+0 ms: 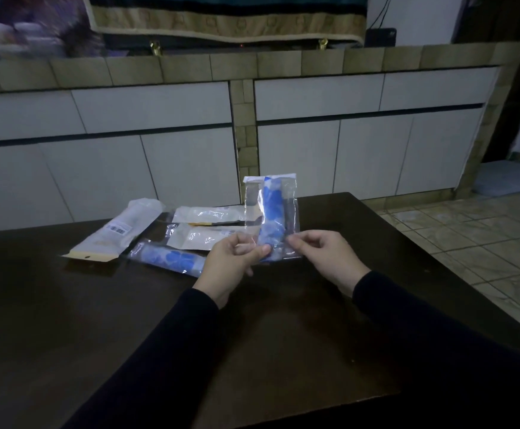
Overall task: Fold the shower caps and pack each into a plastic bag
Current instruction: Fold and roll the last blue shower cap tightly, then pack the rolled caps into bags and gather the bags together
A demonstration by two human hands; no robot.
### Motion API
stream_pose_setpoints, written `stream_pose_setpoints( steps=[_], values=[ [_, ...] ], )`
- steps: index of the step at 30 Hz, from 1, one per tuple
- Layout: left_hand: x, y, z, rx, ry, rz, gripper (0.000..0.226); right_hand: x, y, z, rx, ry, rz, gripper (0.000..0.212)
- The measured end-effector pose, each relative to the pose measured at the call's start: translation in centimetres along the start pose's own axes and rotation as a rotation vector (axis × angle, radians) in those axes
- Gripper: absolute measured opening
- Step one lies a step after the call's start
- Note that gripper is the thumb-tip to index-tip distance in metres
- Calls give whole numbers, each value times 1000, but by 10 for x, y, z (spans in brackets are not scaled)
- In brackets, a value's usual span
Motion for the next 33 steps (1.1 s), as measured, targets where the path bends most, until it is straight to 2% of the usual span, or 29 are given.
stream_pose_setpoints(
  steps=[3,4,6,9,11,12,14,15,17,19,22,25,27,29,31,33],
  values=[
    [1,6,9,-134,-321,300,41,3,1,-1,155,141,103,9],
    [-3,11,16,-225,-356,330,39,0,3,-1,201,185,98,13],
    [-15,16,23,-315,-258,233,38,-6,6,-2,294,284,60,23],
    [-19,13,19,-185,-6,141,38,-12,8,-7,408,475,-39,24],
    [-13,9,14,-103,126,171,29,-12,8,-8,406,447,-78,22],
    [-10,8,12,-81,153,183,25,-10,7,-7,403,404,-33,18],
    [-5,7,10,-46,157,155,20,-3,2,-4,333,368,119,19],
    [-5,7,8,-33,158,120,18,0,0,-4,233,340,152,28],
    [-7,4,4,-28,162,50,19,2,-4,1,-5,150,103,43],
    [-11,2,0,-13,119,26,19,3,-5,4,-98,79,45,33],
    [-15,2,-1,-11,-100,70,21,9,-6,12,-43,245,96,5],
    [-6,7,8,-157,-521,250,32,18,-8,17,-85,414,141,5],
    [6,11,15,-258,-901,379,34,24,-7,17,-123,531,164,10],
    [20,11,11,-169,-1176,411,40,27,-6,19,-145,618,191,12],
    [34,12,2,37,-1263,347,51,28,-6,22,-148,715,222,12],
    [43,16,-4,152,-1292,294,54,27,-5,22,-142,822,238,14]
  ],
)
Point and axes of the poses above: each hand's wrist, its own y-axis away from the middle knuckle, its own x-axis out of the back of the hand, z = x × y, the point moved 3 cm from there along -y, towards the middle knuckle, and after that the axes turned 14 degrees about -y, right-handed, at the moved point
